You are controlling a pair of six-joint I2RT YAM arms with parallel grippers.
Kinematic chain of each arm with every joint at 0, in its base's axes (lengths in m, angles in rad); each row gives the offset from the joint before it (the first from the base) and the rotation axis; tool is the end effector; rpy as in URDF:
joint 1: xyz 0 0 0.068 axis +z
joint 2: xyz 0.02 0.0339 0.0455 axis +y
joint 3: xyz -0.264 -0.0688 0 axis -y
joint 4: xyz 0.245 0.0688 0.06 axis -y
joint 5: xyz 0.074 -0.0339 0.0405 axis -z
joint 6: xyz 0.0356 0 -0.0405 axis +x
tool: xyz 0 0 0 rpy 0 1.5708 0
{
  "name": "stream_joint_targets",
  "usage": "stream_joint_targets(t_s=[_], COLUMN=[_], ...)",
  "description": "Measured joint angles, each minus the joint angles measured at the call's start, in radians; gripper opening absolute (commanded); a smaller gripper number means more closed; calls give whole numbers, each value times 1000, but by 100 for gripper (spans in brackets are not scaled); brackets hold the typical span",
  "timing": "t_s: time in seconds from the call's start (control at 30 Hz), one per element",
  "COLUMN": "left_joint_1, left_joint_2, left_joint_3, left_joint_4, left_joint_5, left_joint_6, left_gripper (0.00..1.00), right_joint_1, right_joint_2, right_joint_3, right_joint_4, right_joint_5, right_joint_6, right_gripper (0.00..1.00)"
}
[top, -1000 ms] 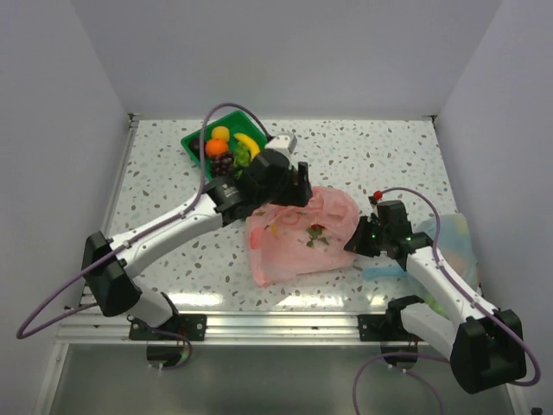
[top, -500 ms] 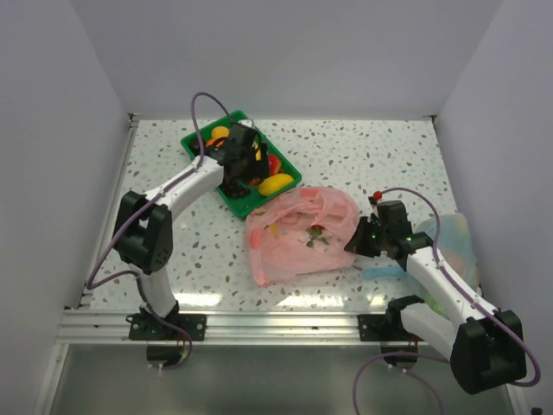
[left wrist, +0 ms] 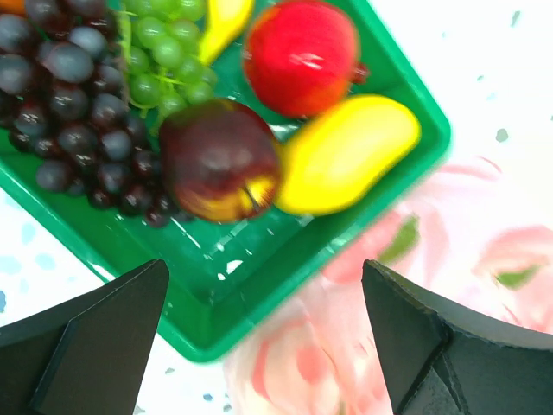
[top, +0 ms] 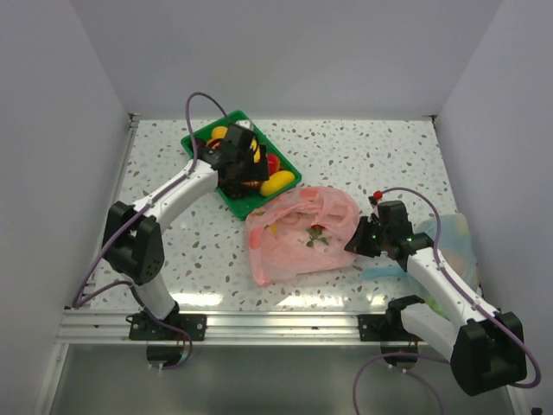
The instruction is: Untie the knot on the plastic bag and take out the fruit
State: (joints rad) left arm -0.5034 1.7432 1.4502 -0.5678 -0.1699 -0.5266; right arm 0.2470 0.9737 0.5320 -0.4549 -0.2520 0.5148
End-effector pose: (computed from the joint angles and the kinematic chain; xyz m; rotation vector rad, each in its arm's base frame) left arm 0.3430 -0.1820 0.2775 -0.1049 2.4300 -0.2637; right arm 0.1786 0.0542 0.1966 0.2269 2.5276 0.6285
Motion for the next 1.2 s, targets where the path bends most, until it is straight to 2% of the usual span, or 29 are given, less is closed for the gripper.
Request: stream_joint_targets(t_s=[0.1, 0.27, 0.37, 0.5, 0.6, 0.87, 1.13, 1.2], left_joint_1=[-58, -256, -372, -472, -488, -486, -482, -479], left_joint_2=[-54, -126, -135, -109, -35, 211, 319, 346], left_joint_3=[-8, -9, -9, -22, -21, 35, 92, 106], left_joint_4=[-23, -54, -51, -37, -13, 25, 81, 97], left_joint_5=[-20, -40, -32, 9, 36, 43, 23, 18], left_joint_6=[-1, -21, -37, -40, -39, -5, 50, 66], left_gripper=[100, 96, 89, 87, 82, 80, 75, 70], right_joint_1=[0, 0, 0, 0, 0, 0, 0, 0], right_joint_2=[0, 0, 0, 0, 0, -16, -21, -21], right_joint_3=[0, 0, 0, 0, 0, 0, 0, 0], right_joint_4=[0, 1, 1, 1, 1, 0, -2, -3], right_joint_5=[0, 0, 0, -1, -1, -1, -1, -1], right_joint_6=[0, 0, 0, 0, -1, -2, -3, -4], right_gripper=[8, 8, 8, 8, 8, 8, 8, 8])
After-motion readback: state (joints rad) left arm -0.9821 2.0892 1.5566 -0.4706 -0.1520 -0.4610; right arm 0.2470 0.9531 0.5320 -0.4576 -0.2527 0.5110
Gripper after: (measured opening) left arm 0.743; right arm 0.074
